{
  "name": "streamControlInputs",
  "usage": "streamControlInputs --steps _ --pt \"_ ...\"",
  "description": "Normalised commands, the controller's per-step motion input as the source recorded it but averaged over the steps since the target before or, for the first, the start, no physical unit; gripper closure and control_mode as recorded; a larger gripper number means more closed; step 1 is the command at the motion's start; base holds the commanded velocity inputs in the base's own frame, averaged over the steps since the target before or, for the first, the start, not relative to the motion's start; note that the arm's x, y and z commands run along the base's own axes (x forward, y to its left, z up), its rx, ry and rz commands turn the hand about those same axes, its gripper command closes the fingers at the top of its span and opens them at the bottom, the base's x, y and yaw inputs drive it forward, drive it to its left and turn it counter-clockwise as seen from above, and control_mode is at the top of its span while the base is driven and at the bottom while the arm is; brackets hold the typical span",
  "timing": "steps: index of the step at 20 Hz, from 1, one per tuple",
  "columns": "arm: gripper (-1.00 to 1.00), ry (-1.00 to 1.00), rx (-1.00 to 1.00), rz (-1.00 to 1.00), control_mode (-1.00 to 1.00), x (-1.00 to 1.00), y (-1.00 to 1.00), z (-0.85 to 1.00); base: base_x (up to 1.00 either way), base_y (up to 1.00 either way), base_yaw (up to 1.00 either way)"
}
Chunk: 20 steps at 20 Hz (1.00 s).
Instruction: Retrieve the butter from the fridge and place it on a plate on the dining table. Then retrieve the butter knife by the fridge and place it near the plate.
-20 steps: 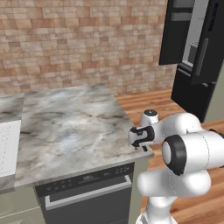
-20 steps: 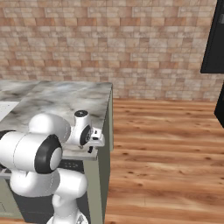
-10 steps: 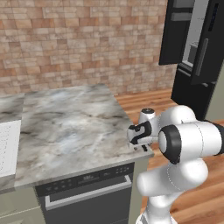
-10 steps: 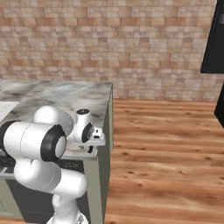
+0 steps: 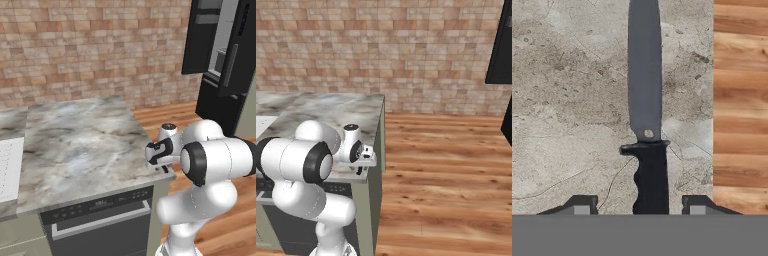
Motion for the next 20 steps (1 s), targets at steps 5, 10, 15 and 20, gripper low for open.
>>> streamControlInputs --steps 5,10,15,20 --pt "1.00 0.00 0.00 0.00 -1.00 0.00 0.00 -0.03 0.00 0.00 0.00" --pt "1.00 0.00 0.00 0.00 -1.00 0.00 0.00 -0.05 0.00 0.00 0.00" --pt "1.00 0.00 0.00 0.00 -1.00 0.00 0.00 -0.02 0.00 0.00 0.00" --pt "1.00 0.00 0.00 0.00 -1.00 -0.15 0.00 0.23 0.00 0.00 0.00"
